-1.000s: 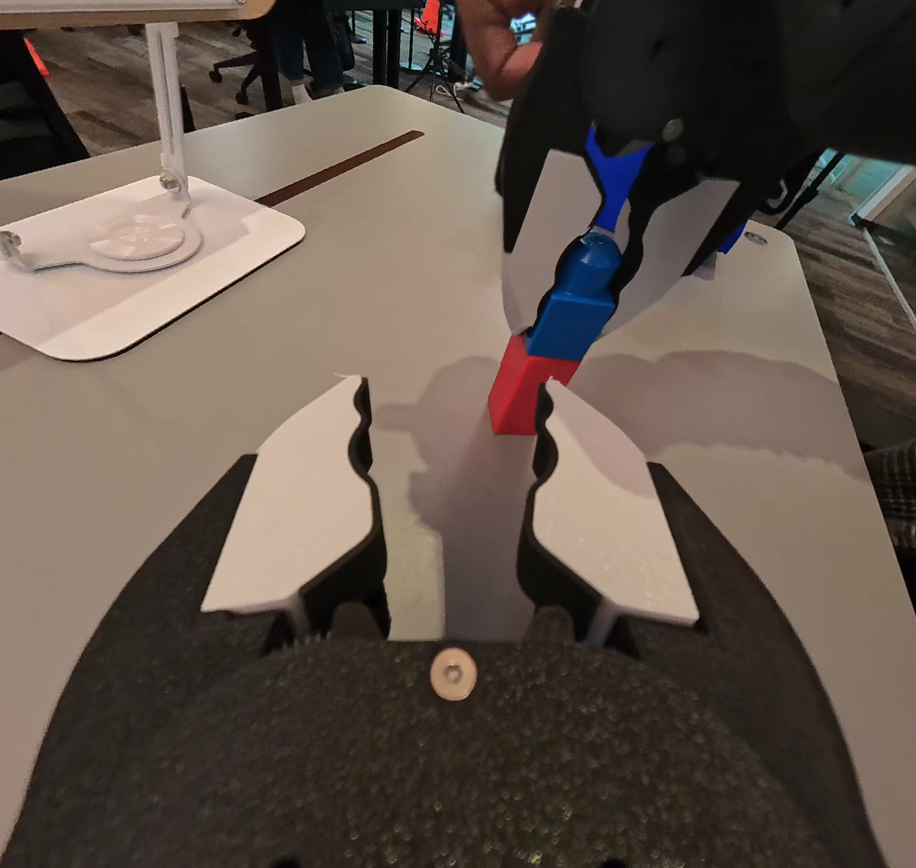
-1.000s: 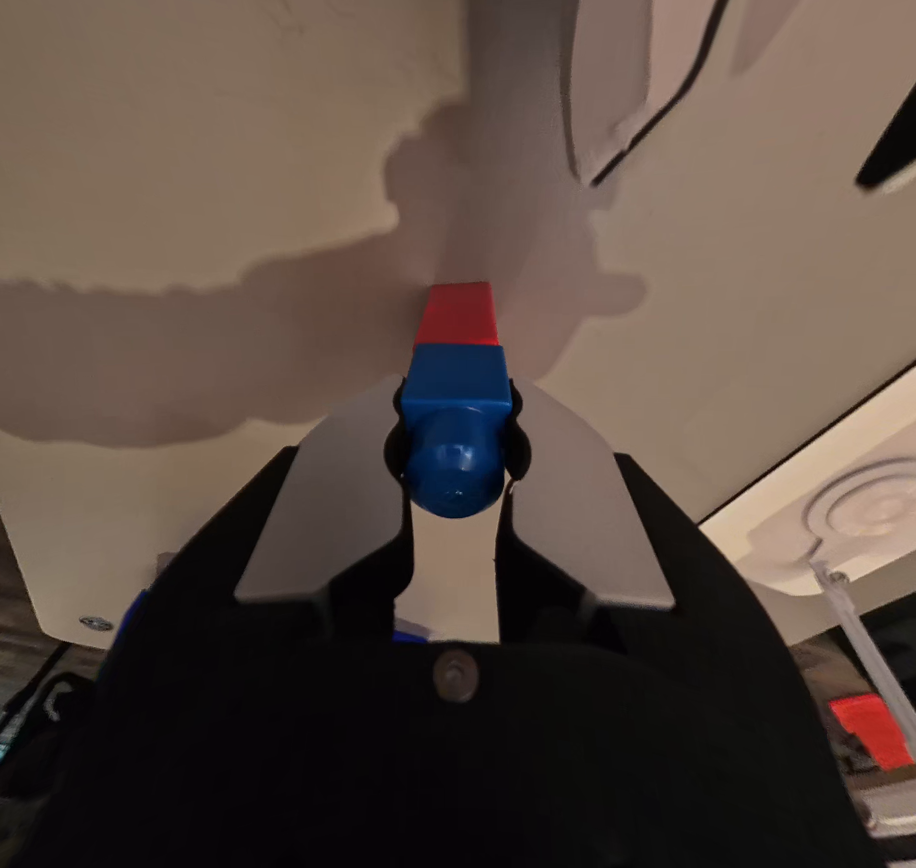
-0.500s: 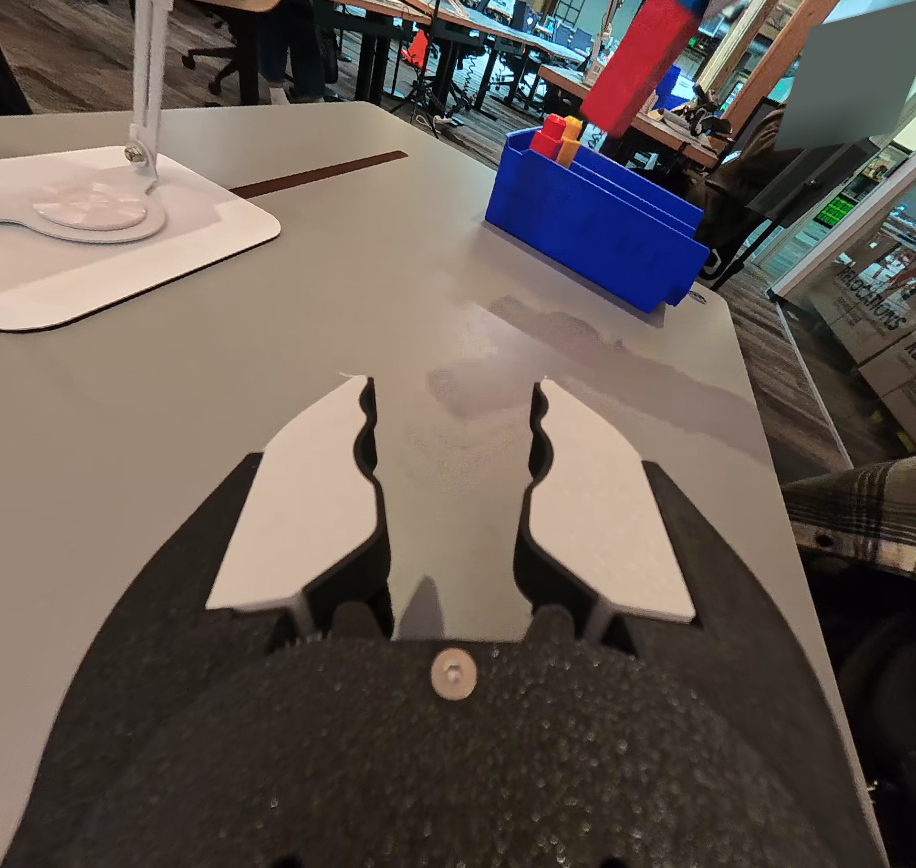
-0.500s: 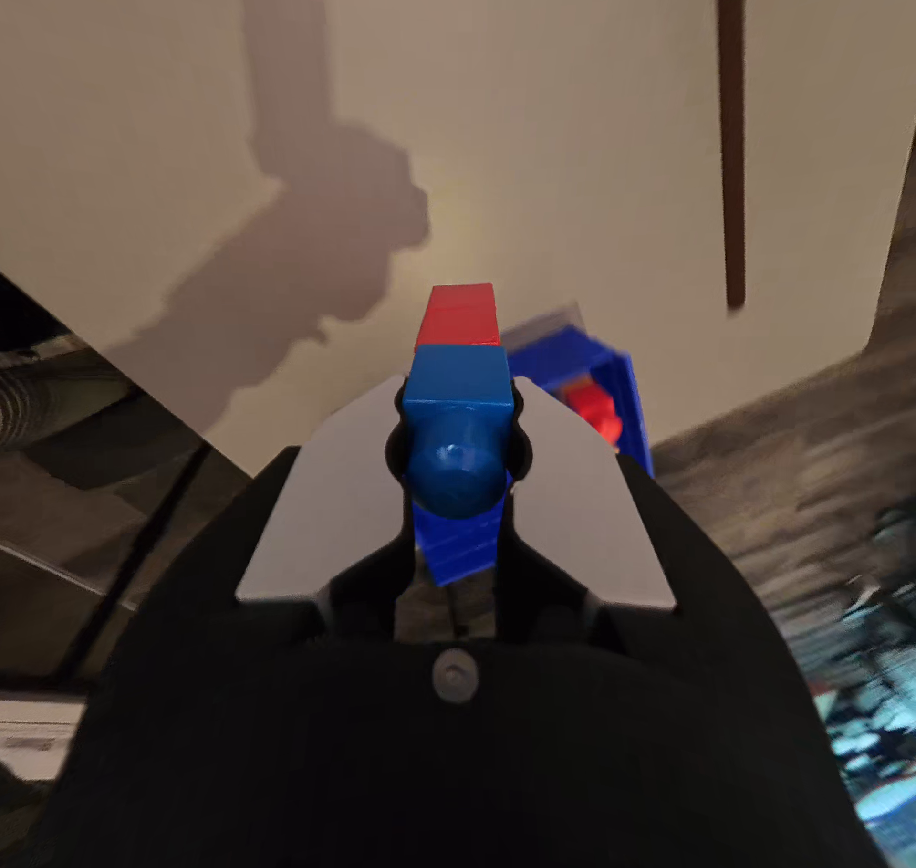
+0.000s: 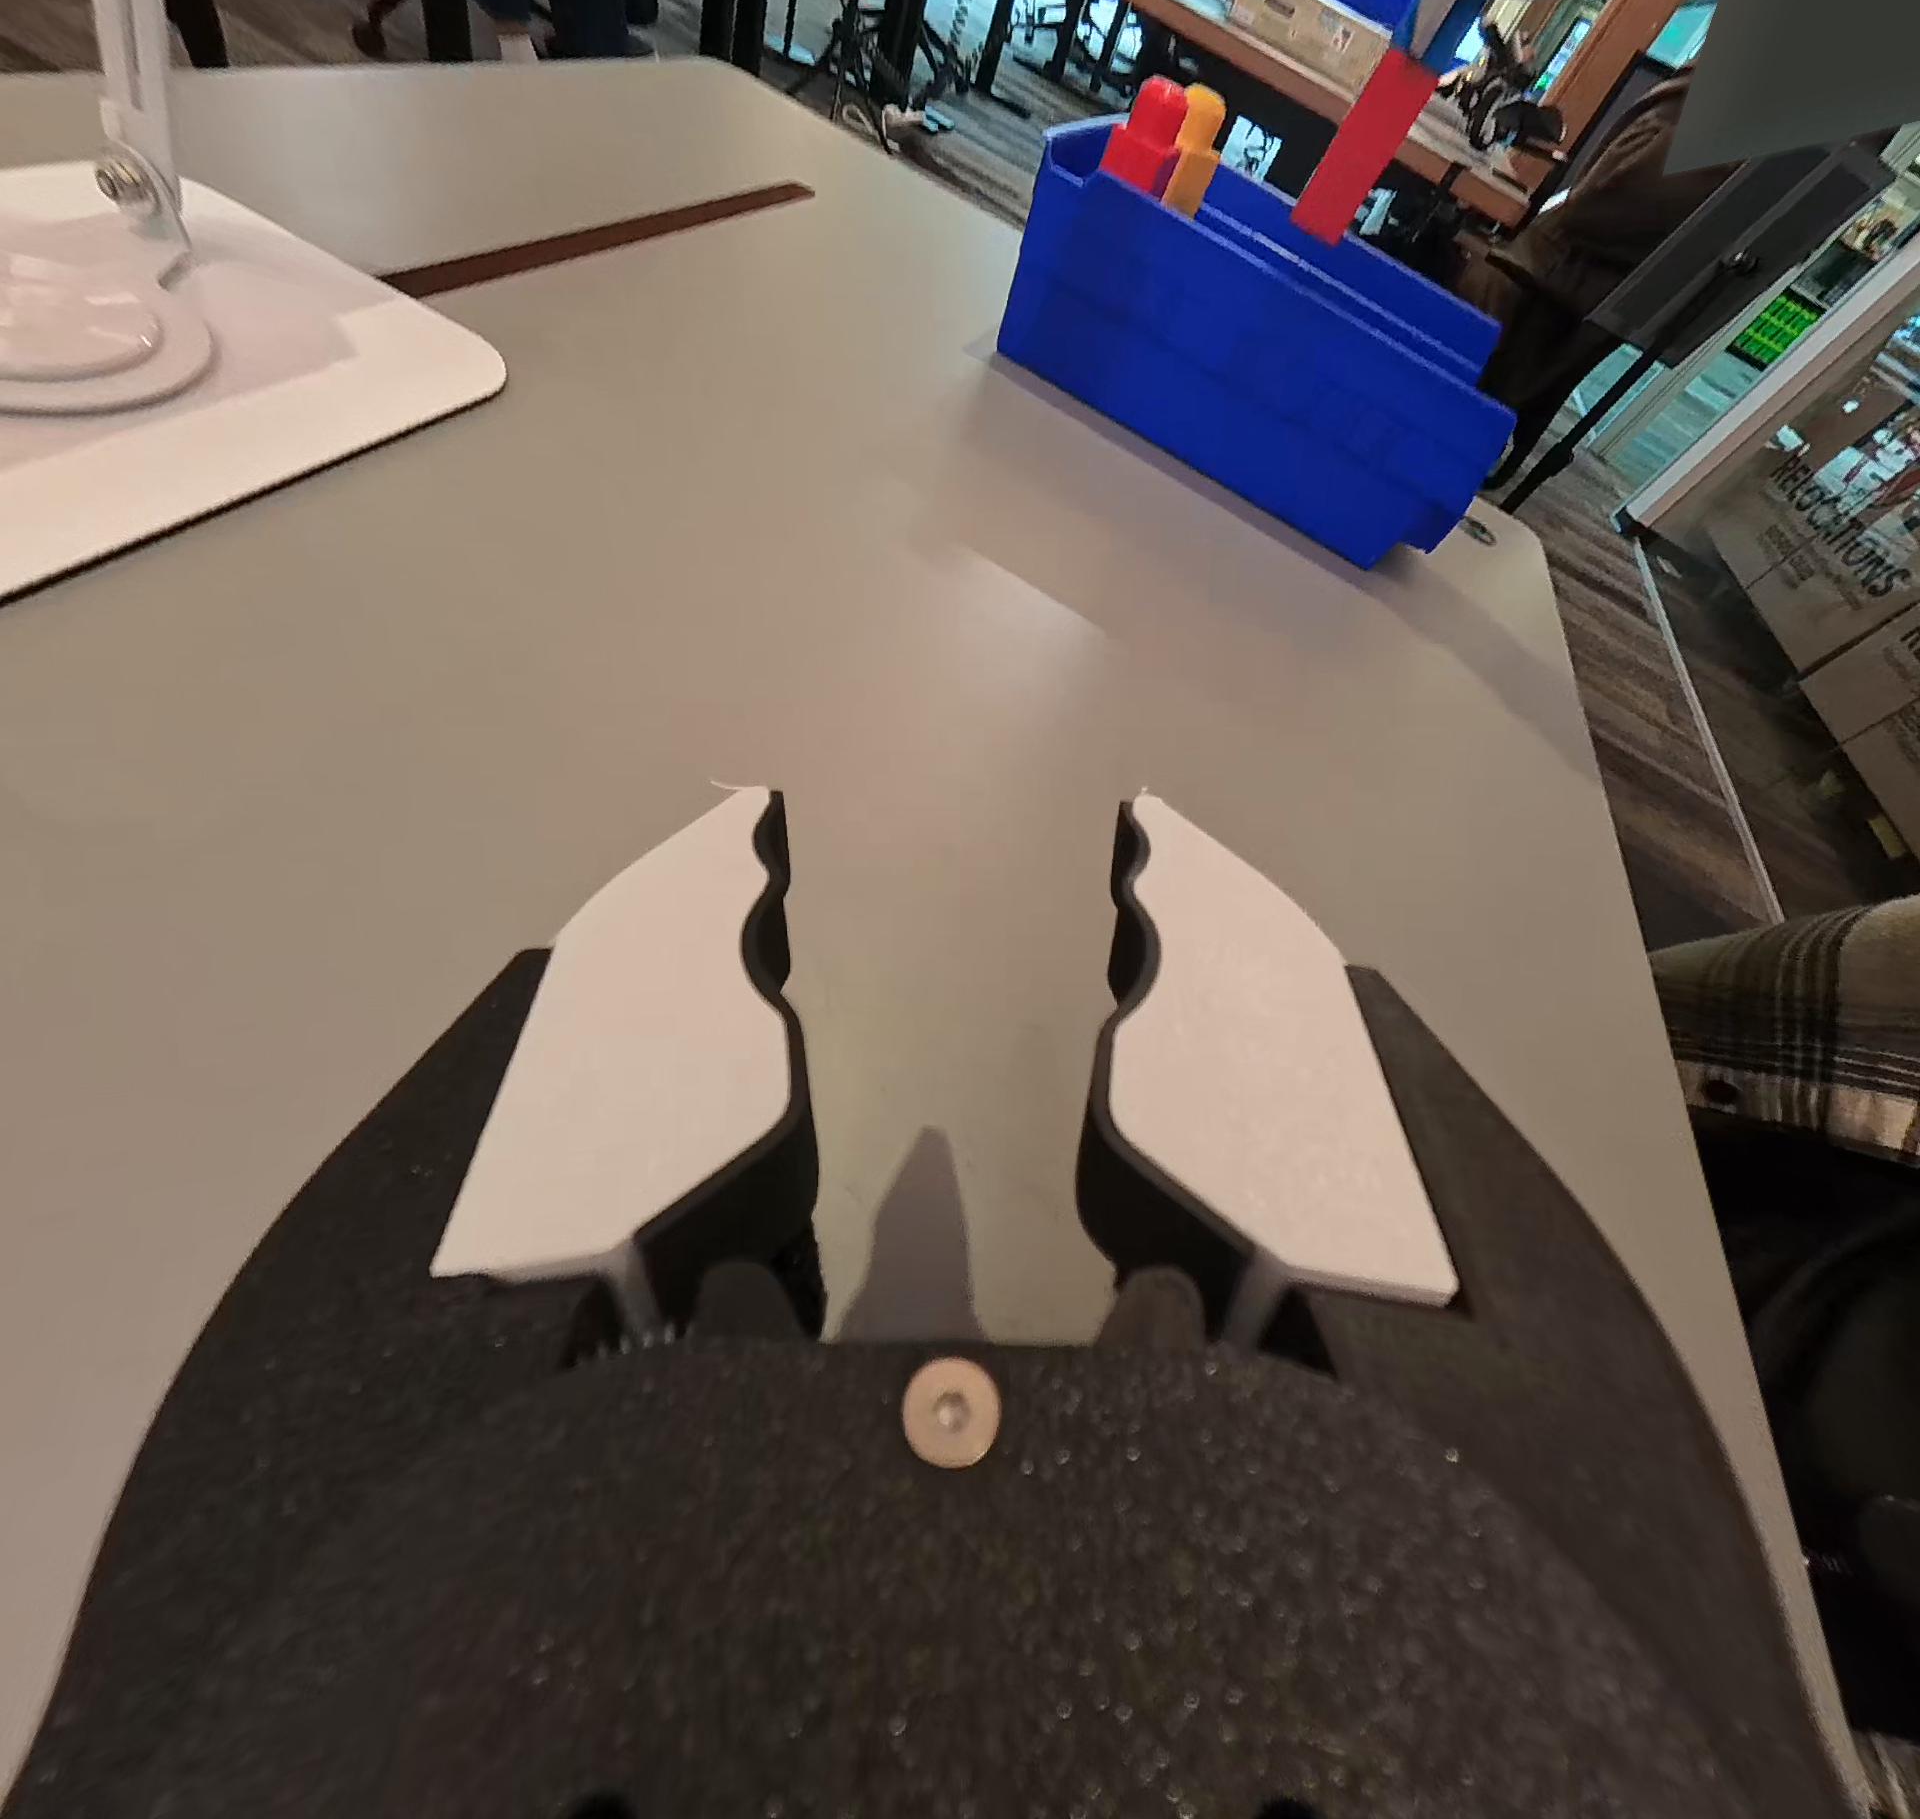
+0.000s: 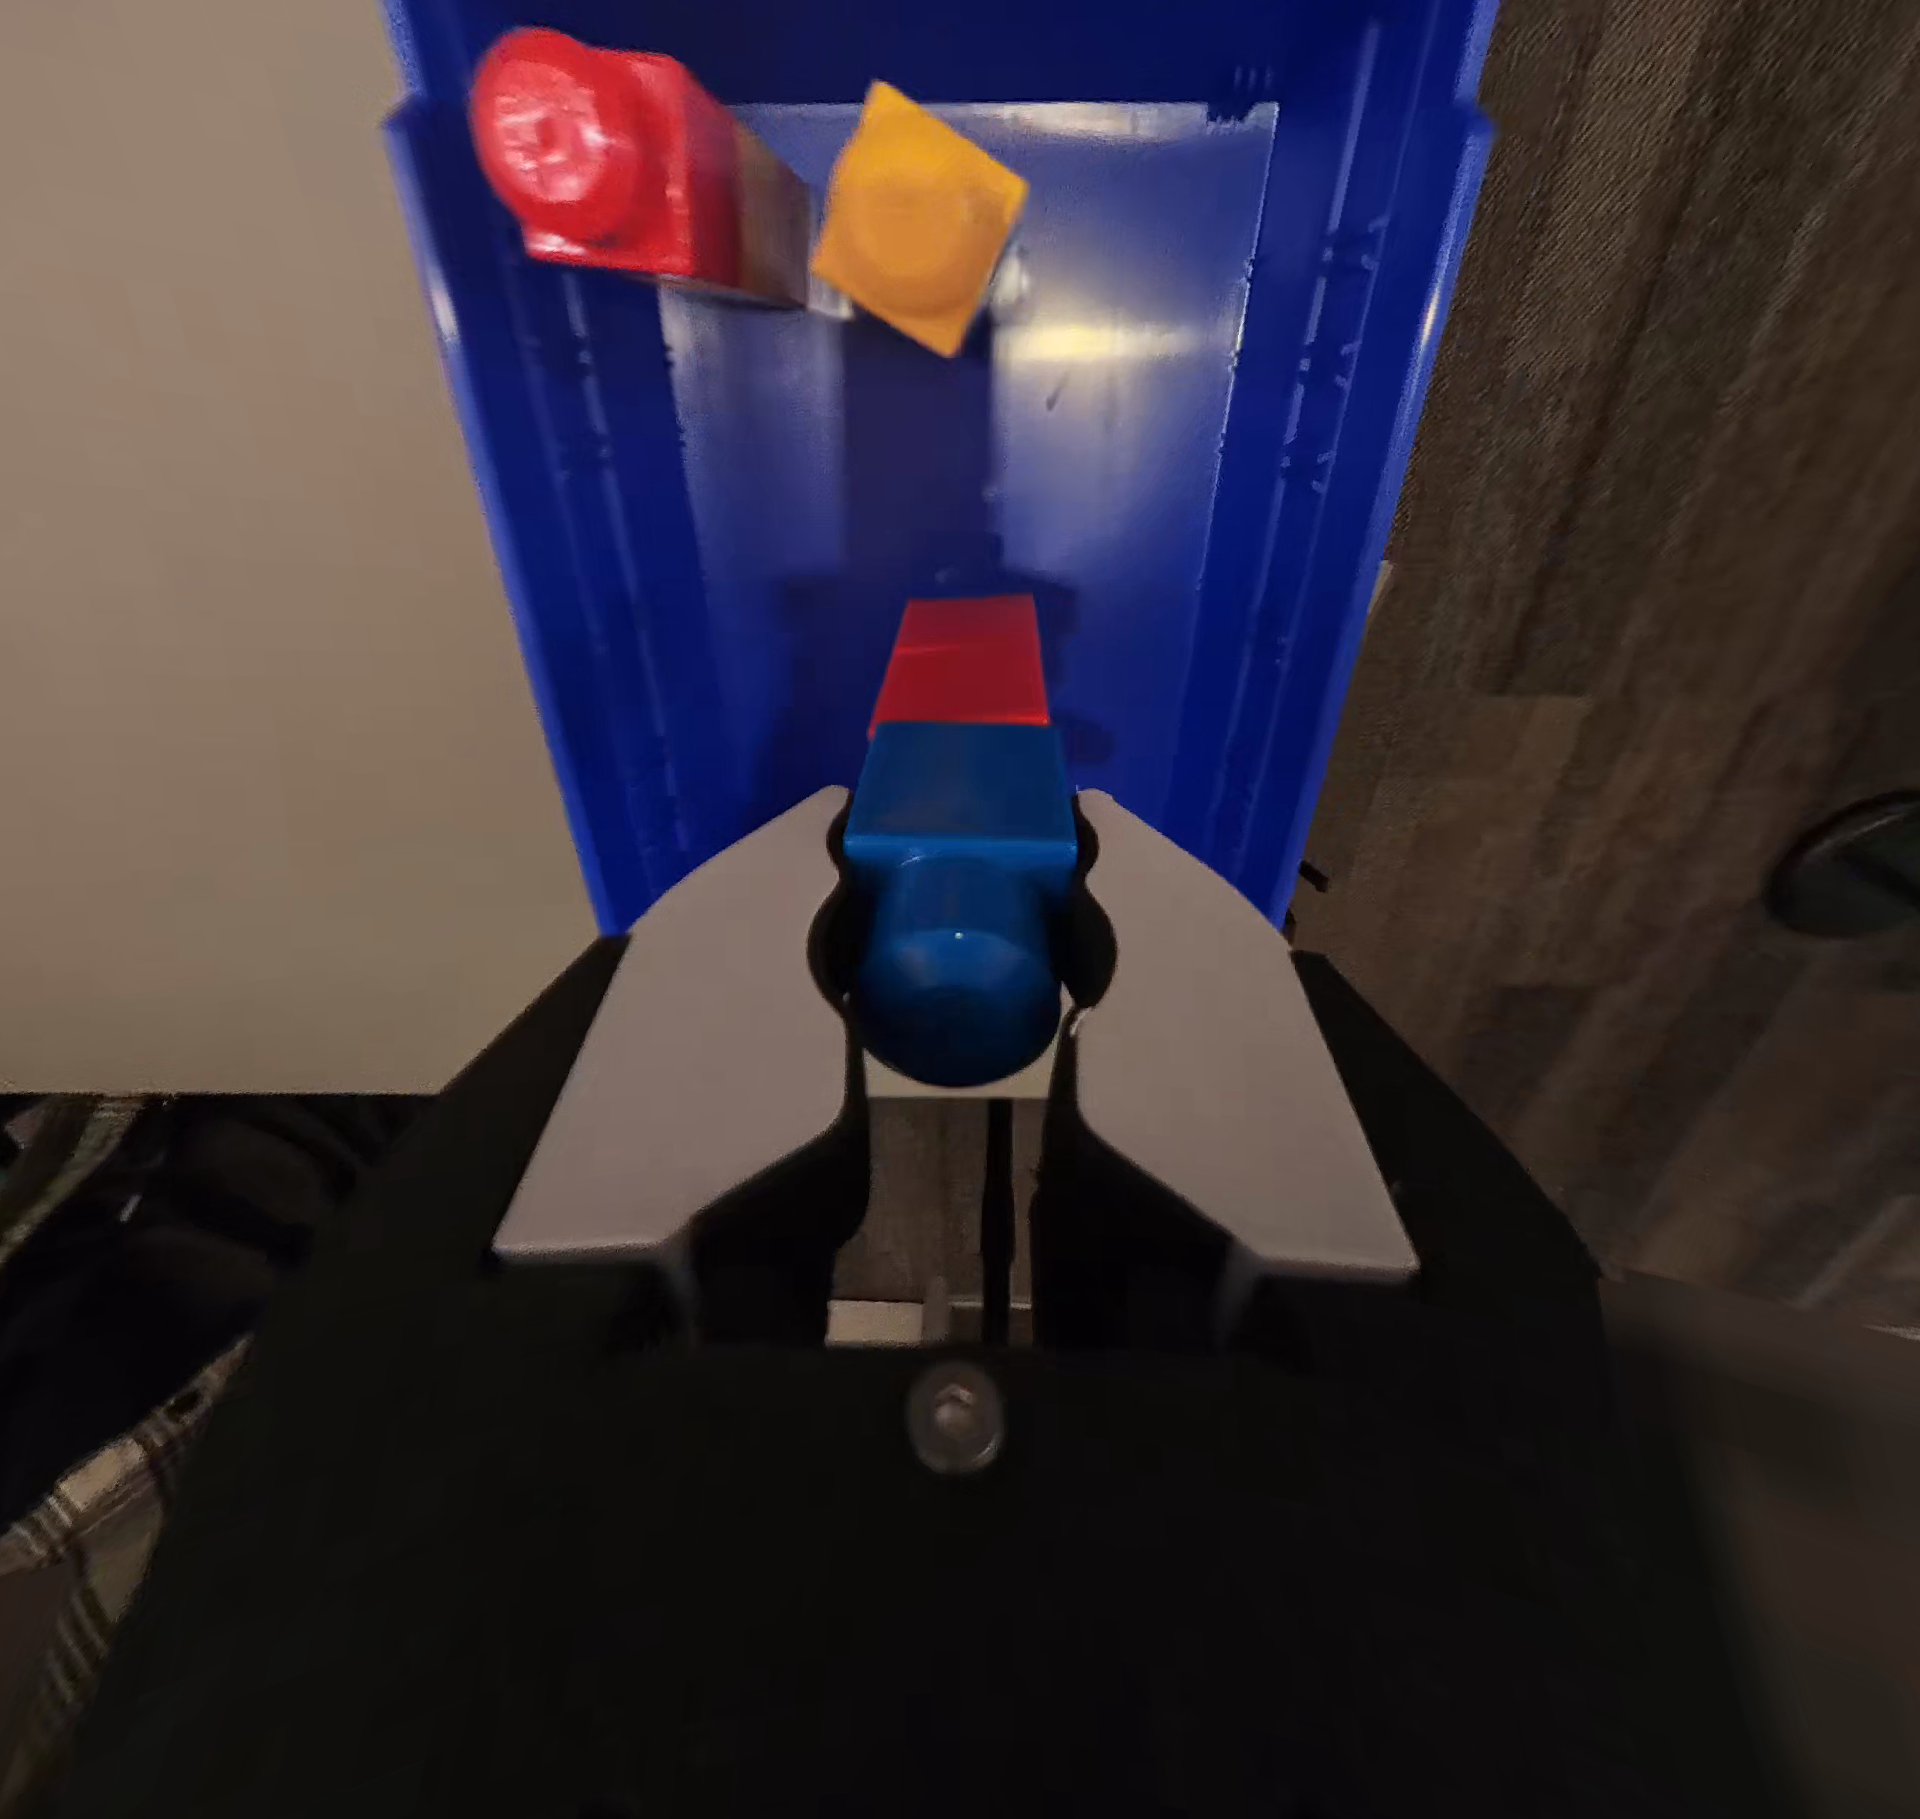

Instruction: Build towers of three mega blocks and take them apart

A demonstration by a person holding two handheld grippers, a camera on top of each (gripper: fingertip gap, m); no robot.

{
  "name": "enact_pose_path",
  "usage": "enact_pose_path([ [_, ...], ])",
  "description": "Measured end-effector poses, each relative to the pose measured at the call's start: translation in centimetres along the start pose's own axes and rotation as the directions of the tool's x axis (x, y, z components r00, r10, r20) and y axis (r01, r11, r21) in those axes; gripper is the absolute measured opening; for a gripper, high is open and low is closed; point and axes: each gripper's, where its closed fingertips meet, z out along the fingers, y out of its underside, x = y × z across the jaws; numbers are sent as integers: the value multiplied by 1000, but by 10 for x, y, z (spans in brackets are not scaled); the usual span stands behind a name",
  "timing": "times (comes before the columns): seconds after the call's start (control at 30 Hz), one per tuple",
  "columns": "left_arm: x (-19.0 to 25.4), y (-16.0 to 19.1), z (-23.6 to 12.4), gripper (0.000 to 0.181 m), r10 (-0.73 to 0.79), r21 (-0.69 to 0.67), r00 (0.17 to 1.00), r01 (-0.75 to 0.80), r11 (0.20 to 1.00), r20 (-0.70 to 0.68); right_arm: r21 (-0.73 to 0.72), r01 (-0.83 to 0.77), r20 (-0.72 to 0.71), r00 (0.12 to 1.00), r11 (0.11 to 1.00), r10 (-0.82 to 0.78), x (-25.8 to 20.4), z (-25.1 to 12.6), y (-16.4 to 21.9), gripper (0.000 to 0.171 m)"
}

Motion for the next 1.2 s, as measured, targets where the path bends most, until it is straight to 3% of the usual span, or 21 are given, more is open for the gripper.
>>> enact_pose_path([
  [0.17,1,7,6,59,-1,-36,1000,0,999,-11,-26,-20,23,1000,999,20,9,46,-9,35],
  [0.33,4,14,12,59,12,-72,1000,-13,997,-17,-50,6,-29,1000,999,-7,9,67,-21,36],
  [0.4,4,16,13,59,18,-84,1000,-19,996,-16,-62,15,-90,996,998,-20,17,70,-25,35],
  [0.7,2,24,17,59,15,-123,1000,-17,992,-19,-37,-29,-54,998,999,27,30,84,-52,36],
  [1.2,10,24,21,59,22,-134,999,-27,991,-37,-65,-35,-23,999,997,33,0,76,-24,36],
])
